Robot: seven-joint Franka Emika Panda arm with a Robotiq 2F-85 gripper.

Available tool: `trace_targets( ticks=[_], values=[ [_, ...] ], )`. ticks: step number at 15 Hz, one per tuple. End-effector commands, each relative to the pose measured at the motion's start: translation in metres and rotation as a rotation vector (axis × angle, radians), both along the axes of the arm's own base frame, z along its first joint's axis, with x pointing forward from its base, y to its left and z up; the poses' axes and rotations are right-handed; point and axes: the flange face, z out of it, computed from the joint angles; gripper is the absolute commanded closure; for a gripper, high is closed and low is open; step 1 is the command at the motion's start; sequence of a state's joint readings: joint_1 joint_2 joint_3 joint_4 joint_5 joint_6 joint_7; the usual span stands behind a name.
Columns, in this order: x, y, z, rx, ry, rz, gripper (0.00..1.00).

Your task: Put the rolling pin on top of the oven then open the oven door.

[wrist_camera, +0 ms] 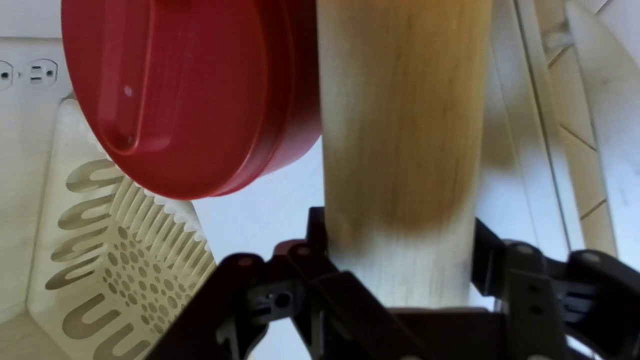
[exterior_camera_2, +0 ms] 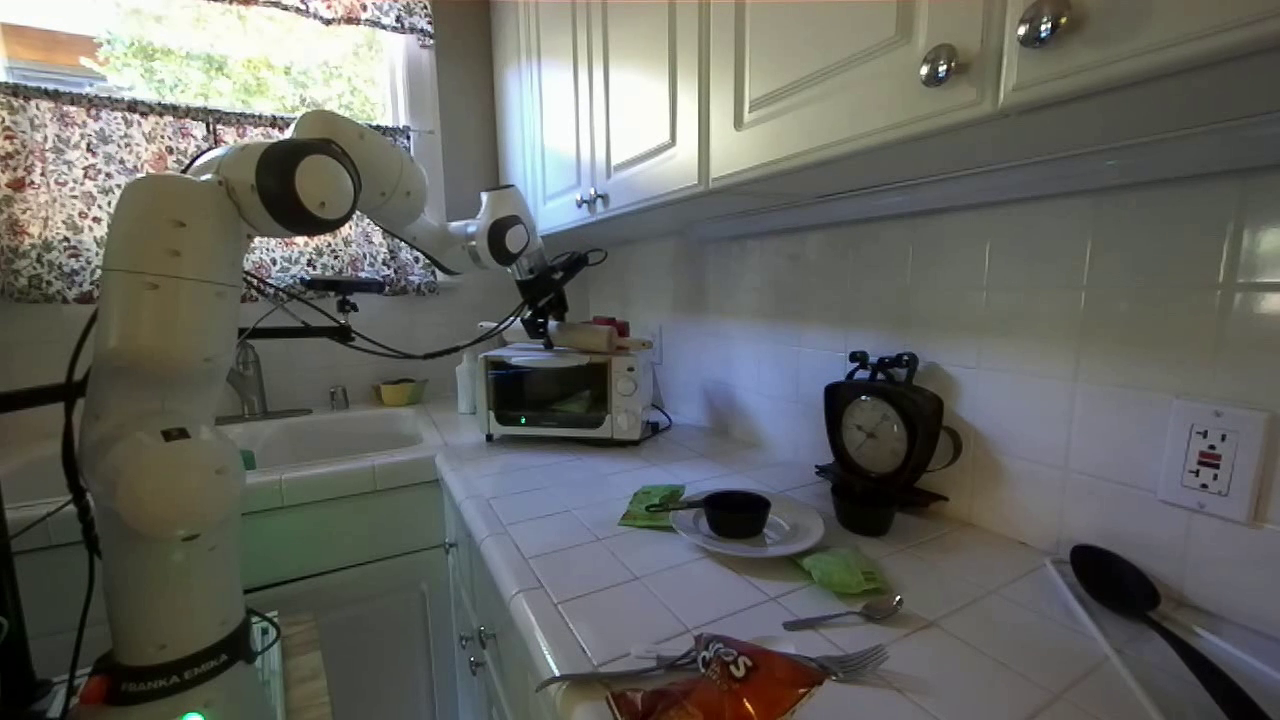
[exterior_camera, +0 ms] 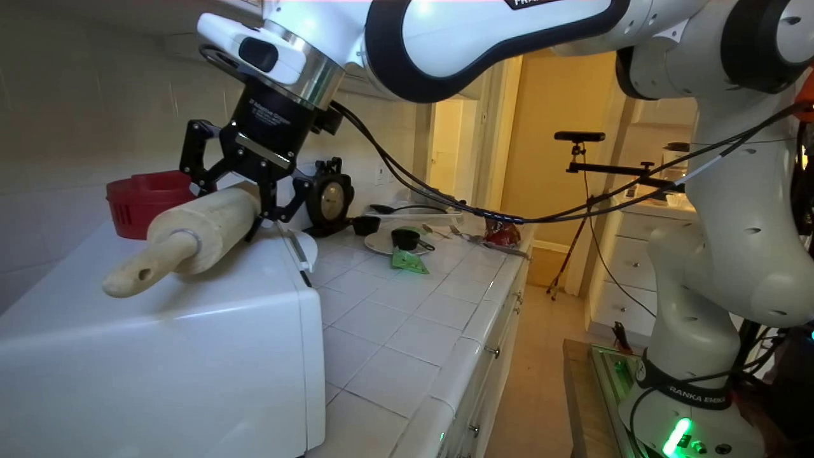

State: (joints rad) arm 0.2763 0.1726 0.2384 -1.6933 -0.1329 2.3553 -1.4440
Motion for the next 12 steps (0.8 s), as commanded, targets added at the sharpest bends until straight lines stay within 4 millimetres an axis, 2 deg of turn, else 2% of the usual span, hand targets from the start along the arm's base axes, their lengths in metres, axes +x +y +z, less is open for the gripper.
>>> trace_targets(
  ticks=[1,7,8,11,12],
  values=[
    [0.0055,0.0003,0.0140,-0.010,-0.012,-0.028,0.62],
    [0.0046,-0.0001,0.0133,-0.016,-0.002,-0.042,0.59],
    [0.0042,-0.0002,0.0133,-0.017,-0.001,-0.043,0.36],
    [0.0041,-0.0001,0.0155,-0.016,-0.003,-0.046,0.22],
    [0.0046,0.0001,0.0188,-0.013,-0.009,-0.046,0.22]
  ],
)
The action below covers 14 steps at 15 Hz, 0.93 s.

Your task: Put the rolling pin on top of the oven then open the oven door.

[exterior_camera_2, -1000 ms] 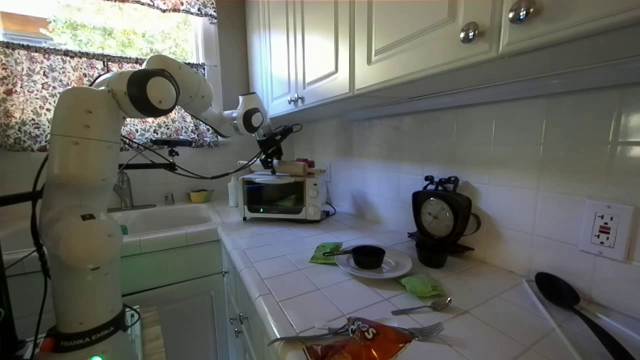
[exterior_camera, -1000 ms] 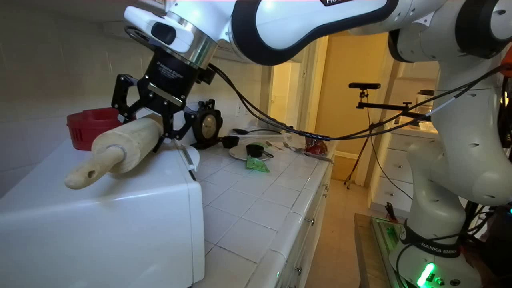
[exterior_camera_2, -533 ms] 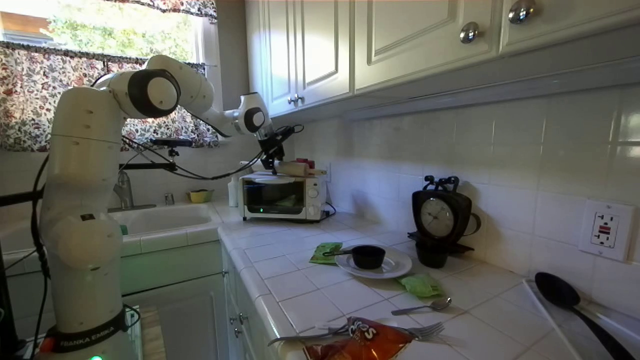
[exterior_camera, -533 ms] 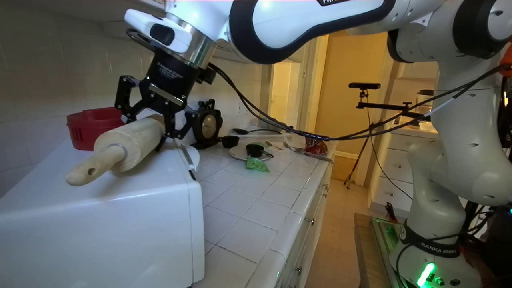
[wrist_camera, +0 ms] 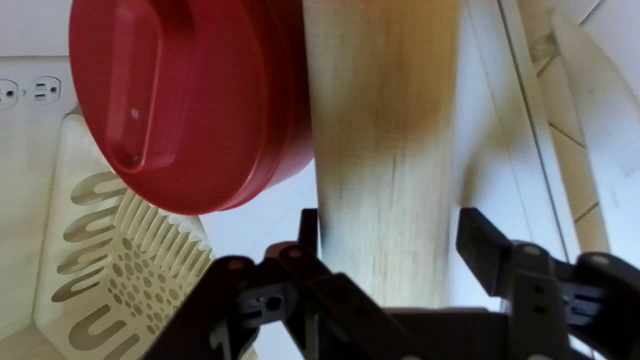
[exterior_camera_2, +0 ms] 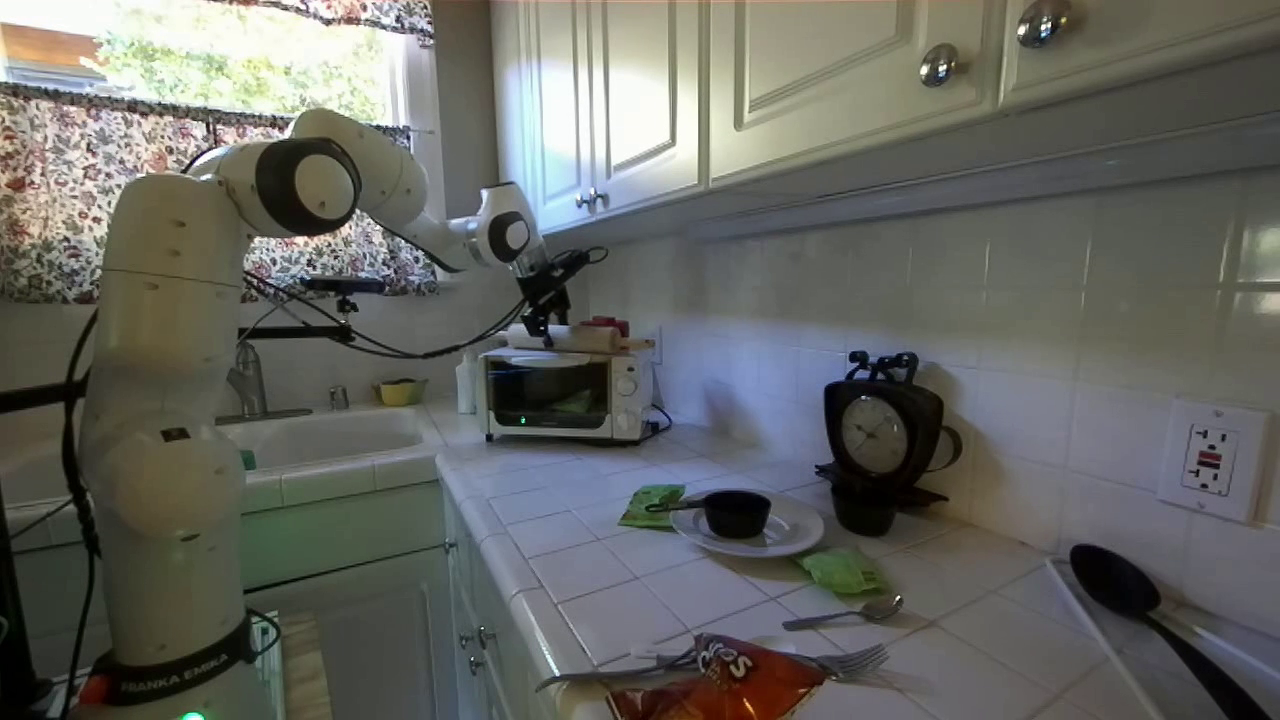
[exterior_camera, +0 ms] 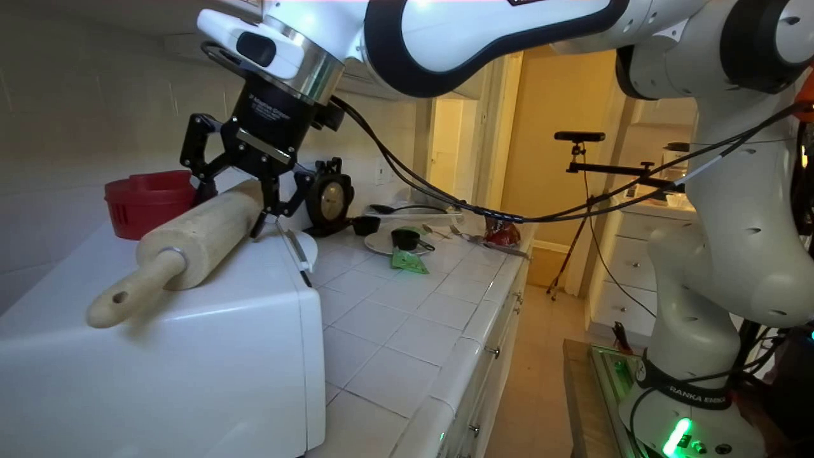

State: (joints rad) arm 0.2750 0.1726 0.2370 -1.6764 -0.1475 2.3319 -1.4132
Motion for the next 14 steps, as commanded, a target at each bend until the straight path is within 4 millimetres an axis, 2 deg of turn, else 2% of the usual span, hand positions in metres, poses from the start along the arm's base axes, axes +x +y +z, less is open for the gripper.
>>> trace_targets(
  ticks=[1,3,5,7,11,12,14],
  values=[
    [0.004,0.002,0.016,-0.008,-0.017,-0.018,0.22],
    [0.004,0.003,0.020,-0.005,-0.024,-0.018,0.32],
    [0.004,0.002,0.023,-0.002,-0.028,-0.018,0.36],
    [0.002,0.002,0.025,0.004,-0.025,-0.019,0.31],
    [-0.018,-0.002,0.023,0.019,-0.029,-0.006,0.40],
    [-0.022,-0.003,0.024,0.020,-0.038,-0.004,0.34],
    [-0.031,-0.008,0.027,0.034,-0.053,-0.009,0.34]
  ],
)
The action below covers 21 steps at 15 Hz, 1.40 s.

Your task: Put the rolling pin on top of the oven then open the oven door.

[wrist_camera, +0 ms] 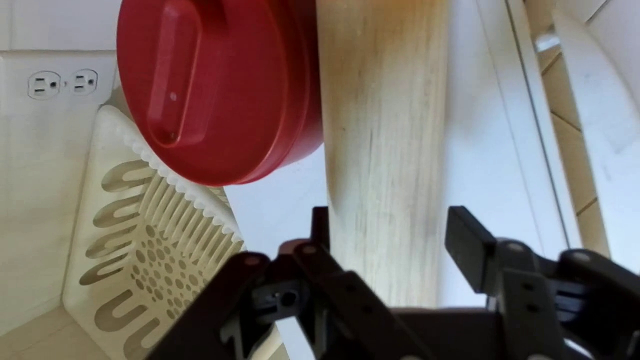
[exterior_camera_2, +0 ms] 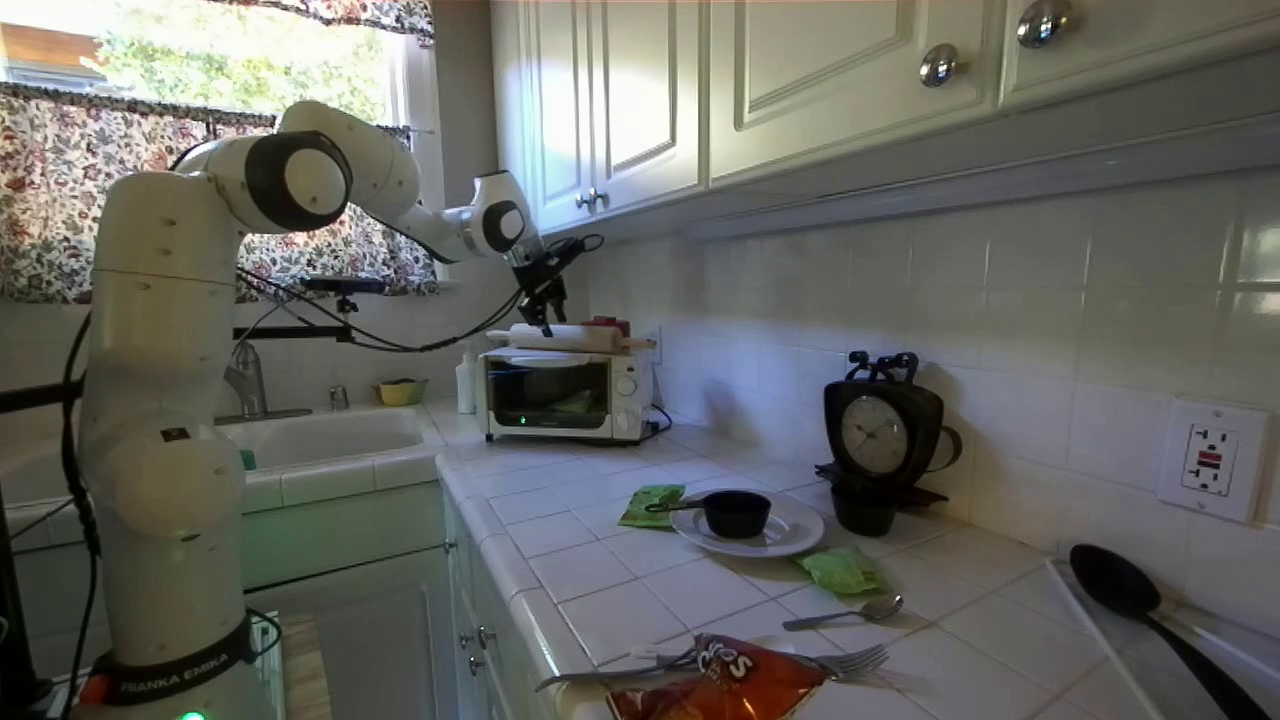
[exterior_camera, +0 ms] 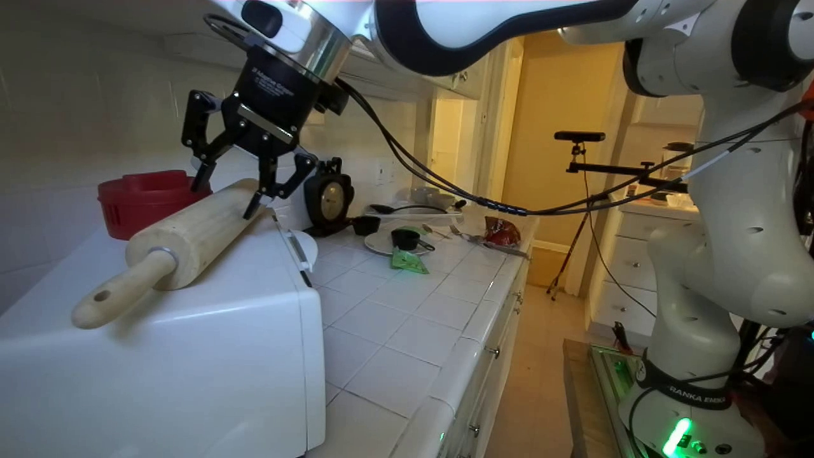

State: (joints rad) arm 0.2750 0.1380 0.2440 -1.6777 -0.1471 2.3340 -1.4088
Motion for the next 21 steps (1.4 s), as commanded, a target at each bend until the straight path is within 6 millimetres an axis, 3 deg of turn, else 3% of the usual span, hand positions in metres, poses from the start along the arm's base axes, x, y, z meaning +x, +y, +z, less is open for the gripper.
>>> trace_targets(
  ticks=[1,8,11,15,17,19,20,21],
  values=[
    [-0.025,-0.012,0.007,0.030,-0.027,-0.016,0.37],
    [-0.061,-0.049,0.014,0.128,-0.089,-0.083,0.44],
    [-0.070,-0.066,0.010,0.154,-0.093,-0.119,0.40],
    [-0.071,-0.072,-0.018,0.096,0.010,-0.132,0.06],
    [-0.061,-0.063,-0.042,0.035,0.110,-0.119,0.00],
    [-0.050,-0.051,-0.056,-0.004,0.145,-0.101,0.00],
    [-0.042,-0.042,-0.063,-0.031,0.140,-0.094,0.25],
    [-0.038,-0.036,-0.061,-0.038,0.129,-0.084,0.25]
  ],
)
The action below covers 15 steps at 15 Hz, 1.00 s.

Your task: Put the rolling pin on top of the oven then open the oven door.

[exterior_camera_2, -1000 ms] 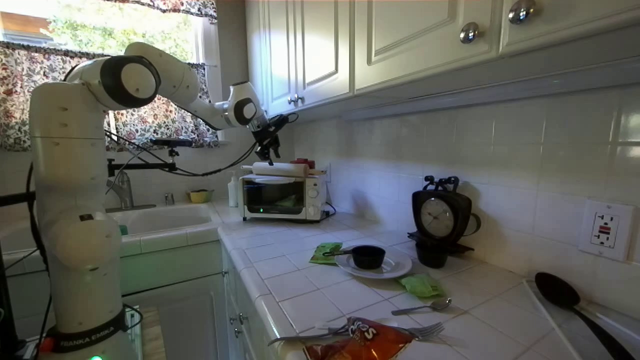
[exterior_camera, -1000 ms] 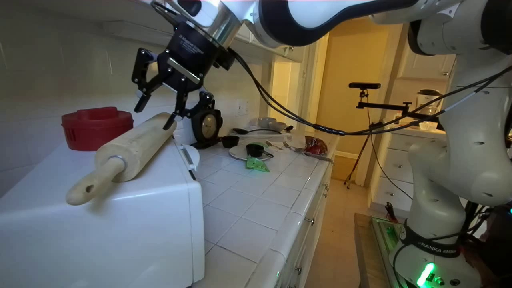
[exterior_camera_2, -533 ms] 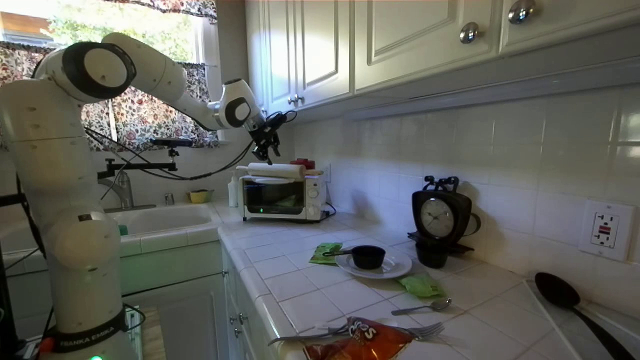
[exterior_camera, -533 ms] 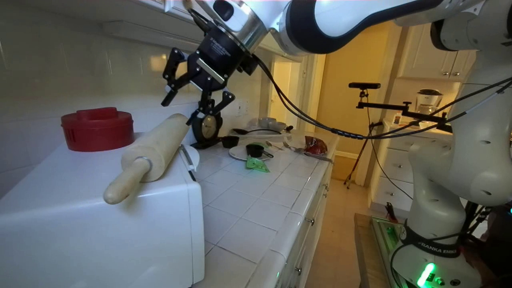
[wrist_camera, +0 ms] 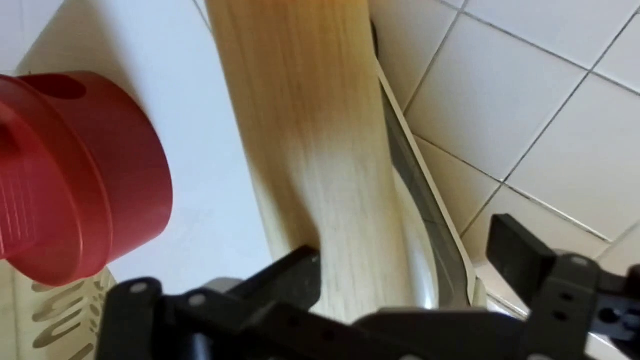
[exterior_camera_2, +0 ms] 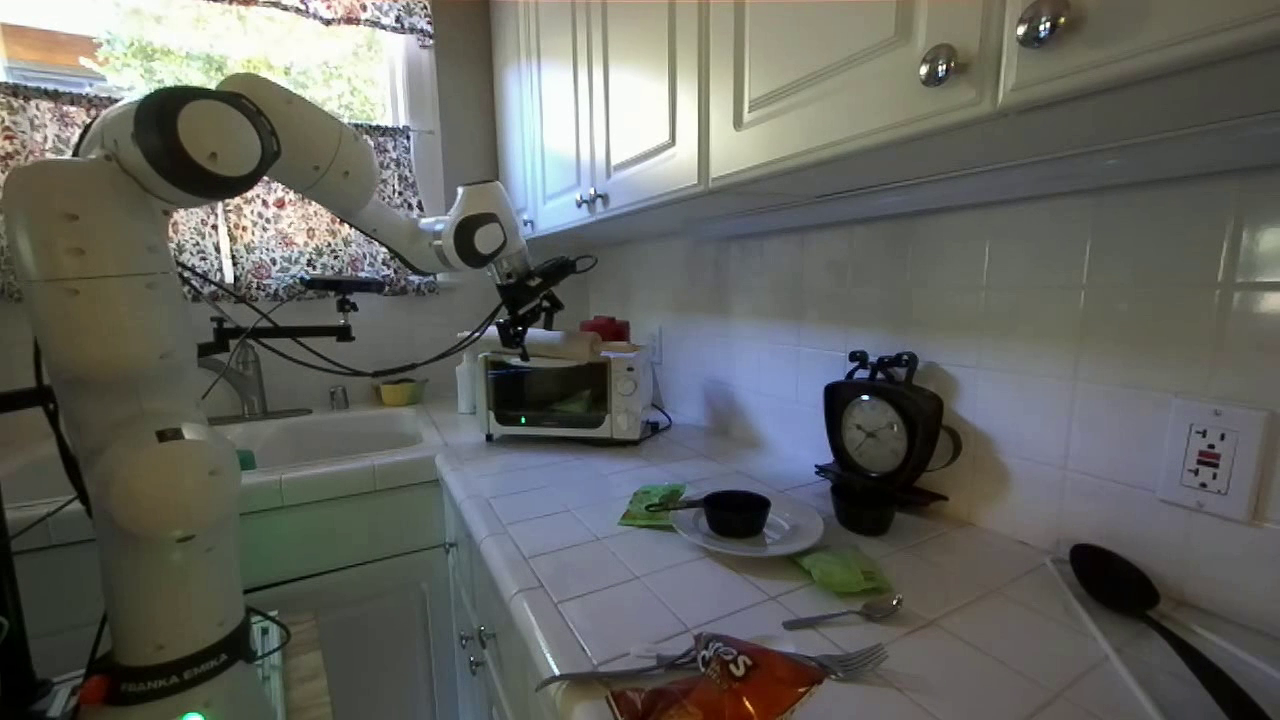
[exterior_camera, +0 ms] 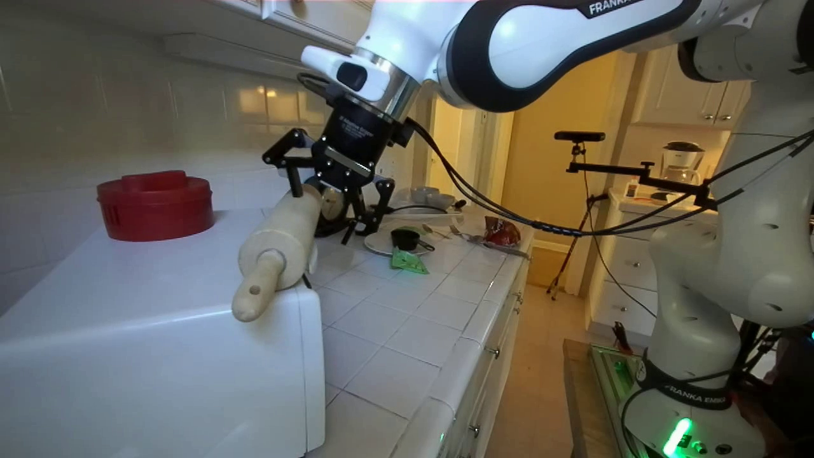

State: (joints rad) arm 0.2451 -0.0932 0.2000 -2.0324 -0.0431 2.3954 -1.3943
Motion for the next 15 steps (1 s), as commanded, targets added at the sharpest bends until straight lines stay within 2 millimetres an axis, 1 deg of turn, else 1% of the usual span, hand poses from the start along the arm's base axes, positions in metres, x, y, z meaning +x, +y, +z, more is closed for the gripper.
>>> trace_targets(
  ticks=[1,3,4,5,6,11,15],
  values=[
    [0.022,0.034,-0.020,-0.062,0.036,0.044,0.28],
    [0.029,0.042,-0.013,-0.082,0.011,0.063,0.42],
    [0.032,0.045,-0.010,-0.090,0.005,0.072,0.51],
    [0.035,0.048,-0.008,-0.097,0.001,0.078,0.57],
    [0.036,0.048,-0.008,-0.101,0.005,0.080,0.60],
    [0.042,0.043,0.006,-0.097,-0.010,0.066,0.60],
    [0.053,0.043,0.017,-0.074,-0.037,0.053,0.60]
  ],
)
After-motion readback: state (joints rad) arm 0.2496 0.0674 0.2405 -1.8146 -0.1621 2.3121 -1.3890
